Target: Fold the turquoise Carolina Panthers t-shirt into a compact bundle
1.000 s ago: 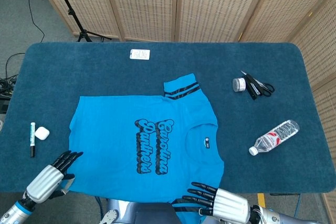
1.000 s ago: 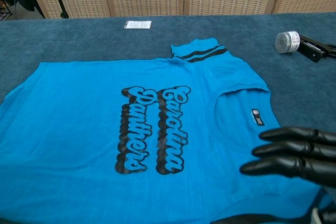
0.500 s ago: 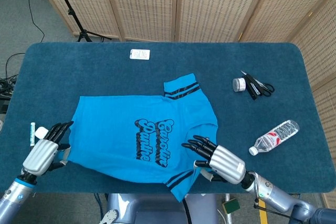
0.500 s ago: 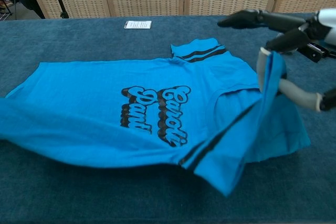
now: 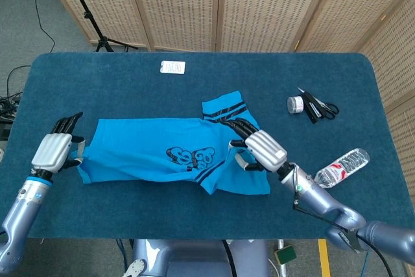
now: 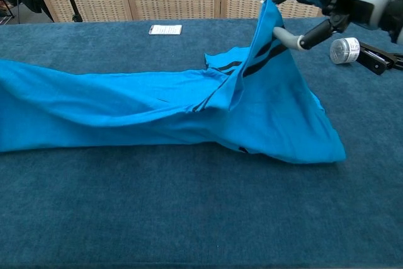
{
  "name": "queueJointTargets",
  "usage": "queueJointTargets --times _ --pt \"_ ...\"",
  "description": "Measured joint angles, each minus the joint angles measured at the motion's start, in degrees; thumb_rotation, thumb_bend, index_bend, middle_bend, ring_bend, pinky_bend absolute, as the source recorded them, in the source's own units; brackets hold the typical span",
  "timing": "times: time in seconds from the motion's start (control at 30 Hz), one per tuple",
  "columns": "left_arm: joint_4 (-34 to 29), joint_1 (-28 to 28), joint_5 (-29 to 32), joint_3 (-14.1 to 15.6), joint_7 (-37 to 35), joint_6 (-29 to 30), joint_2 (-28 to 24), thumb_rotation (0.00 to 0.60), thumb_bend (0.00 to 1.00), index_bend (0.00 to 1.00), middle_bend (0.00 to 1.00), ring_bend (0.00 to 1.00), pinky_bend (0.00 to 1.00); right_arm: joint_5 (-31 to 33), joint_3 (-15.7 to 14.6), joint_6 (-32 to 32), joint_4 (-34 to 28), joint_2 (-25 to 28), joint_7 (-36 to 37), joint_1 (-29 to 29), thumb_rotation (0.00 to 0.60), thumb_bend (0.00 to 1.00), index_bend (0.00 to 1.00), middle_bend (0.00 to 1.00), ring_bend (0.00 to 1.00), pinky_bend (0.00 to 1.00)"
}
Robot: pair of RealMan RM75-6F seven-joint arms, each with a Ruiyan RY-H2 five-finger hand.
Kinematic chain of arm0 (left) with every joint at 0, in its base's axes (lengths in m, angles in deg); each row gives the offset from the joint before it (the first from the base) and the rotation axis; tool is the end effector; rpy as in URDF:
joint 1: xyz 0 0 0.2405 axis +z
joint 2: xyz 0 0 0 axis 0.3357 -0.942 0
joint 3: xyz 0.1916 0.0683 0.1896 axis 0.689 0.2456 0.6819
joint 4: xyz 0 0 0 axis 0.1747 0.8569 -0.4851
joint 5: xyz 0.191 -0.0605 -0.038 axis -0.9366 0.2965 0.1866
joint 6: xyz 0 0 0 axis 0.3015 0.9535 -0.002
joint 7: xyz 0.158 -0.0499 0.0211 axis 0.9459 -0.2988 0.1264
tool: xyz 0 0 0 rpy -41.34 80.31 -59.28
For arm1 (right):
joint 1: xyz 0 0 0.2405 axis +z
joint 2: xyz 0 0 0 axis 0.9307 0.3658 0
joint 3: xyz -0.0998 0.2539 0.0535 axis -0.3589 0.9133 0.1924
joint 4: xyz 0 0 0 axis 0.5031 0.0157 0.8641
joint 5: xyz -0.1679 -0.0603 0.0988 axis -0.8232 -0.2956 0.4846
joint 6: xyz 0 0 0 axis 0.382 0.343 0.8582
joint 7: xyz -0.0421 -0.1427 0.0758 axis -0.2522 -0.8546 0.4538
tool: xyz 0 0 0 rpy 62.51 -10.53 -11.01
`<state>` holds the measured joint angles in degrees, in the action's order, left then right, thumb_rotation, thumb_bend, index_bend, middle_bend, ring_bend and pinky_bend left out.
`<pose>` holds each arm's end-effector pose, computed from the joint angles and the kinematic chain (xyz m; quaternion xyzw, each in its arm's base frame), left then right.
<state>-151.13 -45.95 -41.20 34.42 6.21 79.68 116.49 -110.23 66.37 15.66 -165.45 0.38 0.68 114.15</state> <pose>-0.2899 0.3359 0.1143 -0.6435 -0.4447 -0.3637 0.5058 -0.1311 -0.3779 0.0438 0.7136 -0.4132 0.5224 0.2171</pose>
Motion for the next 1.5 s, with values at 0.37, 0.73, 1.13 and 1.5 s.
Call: queueJointTargets --times 0.37,0.73,1.13,1.5 --pt "11.0 -8.4 11.5 -5.4 4.6 -10.8 6.0 0.6 0.63 0.8 0.0 0.0 0.0 10.3 5.8 -13.8 18.1 -9.0 1.4 6.6 0.6 0.47 0.63 0.07 0.0 0.01" --pt "24.4 -14.7 19.5 -6.7 9.2 -18.5 14.1 0.6 0.58 0.67 0.0 0.0 0.0 14.5 8.9 -24.6 40.2 -18.3 8.4 12.0 0.6 0.47 0.63 0.07 0.0 0.01" --pt "29.3 -16.5 21.4 -8.1 7.0 -19.3 18.5 0.6 0.31 0.0 0.0 0.0 0.0 14.1 8.9 -30.2 53.1 -24.6 13.9 14.9 0.6 0.47 0.63 0.07 0.0 0.01" --pt "29.6 -16.2 19.9 -9.3 4.8 -18.0 18.4 0.6 0.03 0.0 0.0 0.0 0.0 13.4 8.6 -33.7 60.8 -28.3 16.2 16.7 0.6 0.47 0.63 0.07 0.0 0.01"
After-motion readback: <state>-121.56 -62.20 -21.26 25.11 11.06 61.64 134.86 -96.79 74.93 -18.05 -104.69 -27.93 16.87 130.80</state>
